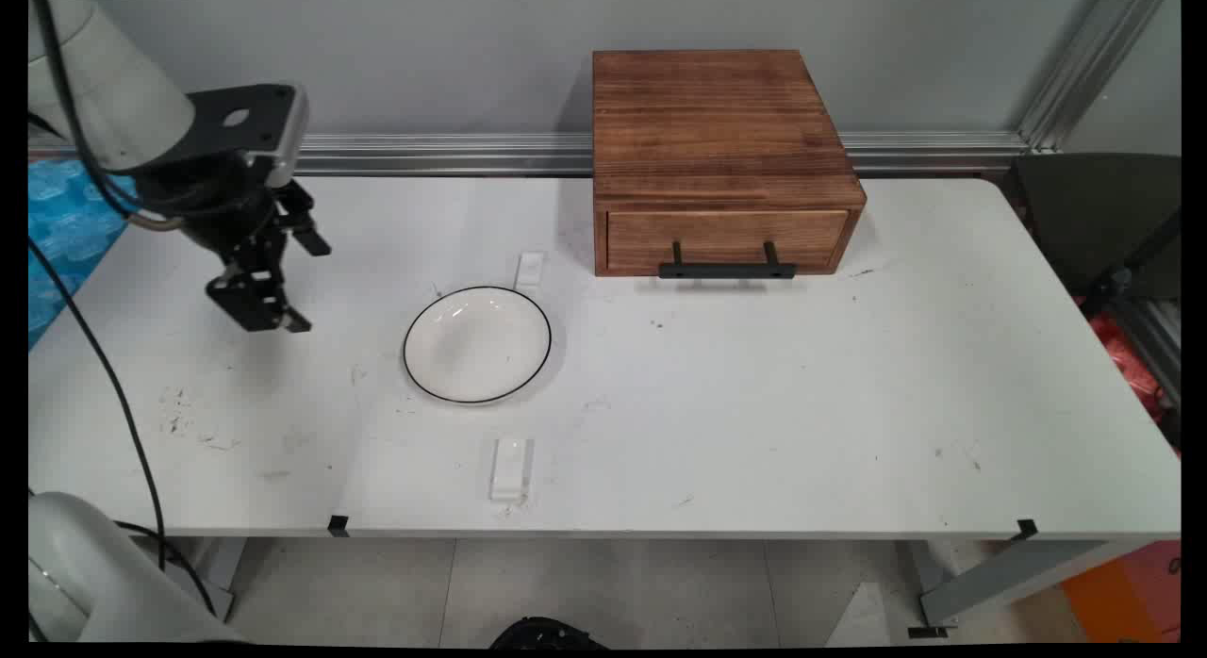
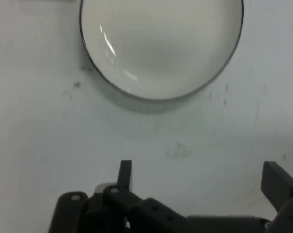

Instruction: Open the drawer

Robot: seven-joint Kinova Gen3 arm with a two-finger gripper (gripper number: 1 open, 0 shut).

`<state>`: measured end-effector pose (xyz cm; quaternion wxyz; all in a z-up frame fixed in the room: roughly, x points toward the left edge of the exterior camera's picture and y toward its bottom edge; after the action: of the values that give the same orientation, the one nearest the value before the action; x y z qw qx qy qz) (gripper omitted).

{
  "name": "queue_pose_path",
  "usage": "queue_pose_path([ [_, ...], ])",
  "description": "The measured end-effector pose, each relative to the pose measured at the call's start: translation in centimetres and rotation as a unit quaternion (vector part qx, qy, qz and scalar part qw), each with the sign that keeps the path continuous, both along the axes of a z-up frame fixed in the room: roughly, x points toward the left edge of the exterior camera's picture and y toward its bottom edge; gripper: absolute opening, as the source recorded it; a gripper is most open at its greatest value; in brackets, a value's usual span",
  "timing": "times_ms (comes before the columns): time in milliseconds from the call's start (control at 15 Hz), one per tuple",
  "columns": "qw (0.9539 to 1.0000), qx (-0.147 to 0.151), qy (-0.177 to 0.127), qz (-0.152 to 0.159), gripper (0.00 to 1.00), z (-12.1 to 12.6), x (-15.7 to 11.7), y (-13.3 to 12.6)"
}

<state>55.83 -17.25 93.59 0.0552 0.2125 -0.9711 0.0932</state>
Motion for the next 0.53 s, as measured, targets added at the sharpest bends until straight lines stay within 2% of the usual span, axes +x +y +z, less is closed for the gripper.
queue_pose_path([
  [200, 0.9997, -0.013, 0.023, -0.001, 1.00, 0.4, -2.1, -1.4],
  [533, 0.9960, -0.048, 0.075, -0.006, 1.00, 1.4, -7.7, -5.1],
])
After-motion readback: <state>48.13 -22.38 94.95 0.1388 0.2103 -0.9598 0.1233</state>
